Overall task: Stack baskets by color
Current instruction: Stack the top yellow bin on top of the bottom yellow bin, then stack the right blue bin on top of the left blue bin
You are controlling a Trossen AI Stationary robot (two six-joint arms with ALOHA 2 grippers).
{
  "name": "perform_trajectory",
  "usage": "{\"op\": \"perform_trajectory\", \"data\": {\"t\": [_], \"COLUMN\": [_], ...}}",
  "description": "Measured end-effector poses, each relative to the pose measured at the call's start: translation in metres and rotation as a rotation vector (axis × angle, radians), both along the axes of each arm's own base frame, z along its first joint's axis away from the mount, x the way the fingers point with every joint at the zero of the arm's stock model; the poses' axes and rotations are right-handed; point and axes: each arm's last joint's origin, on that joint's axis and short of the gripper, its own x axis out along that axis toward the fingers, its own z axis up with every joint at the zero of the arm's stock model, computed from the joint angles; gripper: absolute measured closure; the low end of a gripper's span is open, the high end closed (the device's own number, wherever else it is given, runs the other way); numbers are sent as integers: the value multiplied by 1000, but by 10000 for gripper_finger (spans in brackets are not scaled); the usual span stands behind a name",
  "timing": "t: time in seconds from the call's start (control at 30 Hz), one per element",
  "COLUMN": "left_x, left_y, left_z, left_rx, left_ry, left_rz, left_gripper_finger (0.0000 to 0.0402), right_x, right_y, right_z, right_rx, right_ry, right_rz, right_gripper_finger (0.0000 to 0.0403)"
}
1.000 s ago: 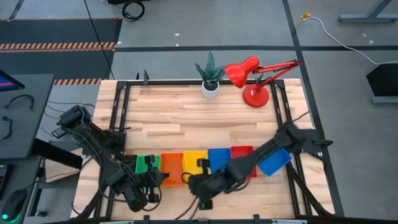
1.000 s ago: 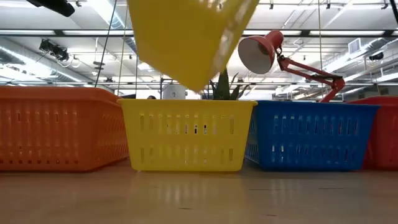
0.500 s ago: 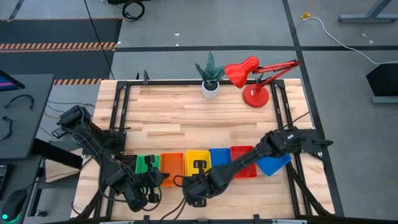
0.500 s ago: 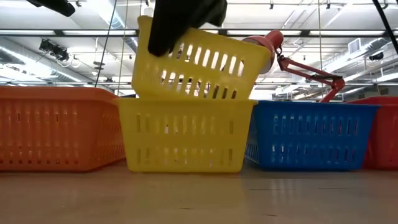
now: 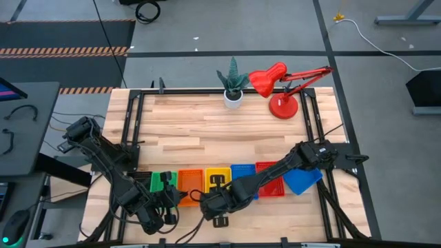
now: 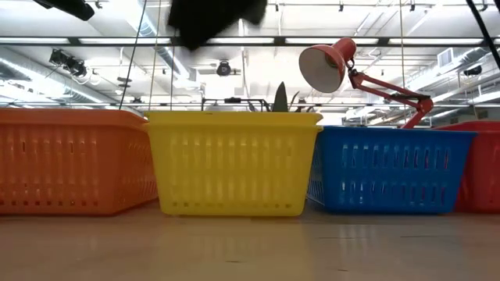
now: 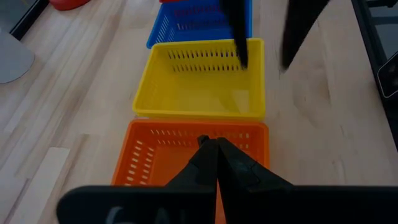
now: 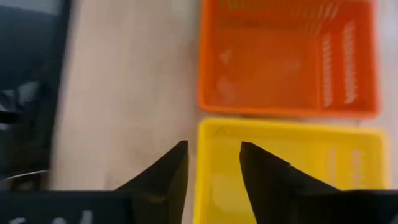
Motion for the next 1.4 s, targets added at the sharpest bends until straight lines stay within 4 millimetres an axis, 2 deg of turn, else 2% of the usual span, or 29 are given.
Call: {"op": "perform_trajectory", "data": {"t": [0.17,0.3,0.4,0.47,0.63,0.73,0.83,0.97,1.13,1.3,1.4], "left_x": [0,0,0,0,0,-1,-1,0,0,0,0], "left_y": [0,-1,-1,-1,0,-1,-1,-1,-1,-1,-1], "left_z": [0,0,0,0,1,1,1,1,1,1,1], "left_rx": [1,-2,-1,0,14,21,23,20,22,19,17], "left_ry": [0,-2,-4,-6,-20,-26,-27,-30,-36,-36,-37], "left_rz": [-1,-2,-1,0,8,7,8,7,12,14,15], "left_gripper_finger": [395,395,395,395,395,395,395,395,395,395,395], "right_x": [-28,-70,-103,-122,-169,-206,-238,-269,-289,-295,-295], "right_y": [13,22,29,31,38,28,14,-4,-24,-38,-40], "right_z": [43,60,64,60,47,35,32,19,-1,-26,-41], "right_rx": [-21,-116,-173,-222,-200,-213,-146,-36,51,65,54], "right_ry": [-55,84,222,297,312,344,309,323,303,315,343], "right_rz": [88,130,60,-23,-134,-287,-435,-586,-665,-788,-809], "right_gripper_finger": [239,249,259,266,277,277,274,262,228,189,176]}}
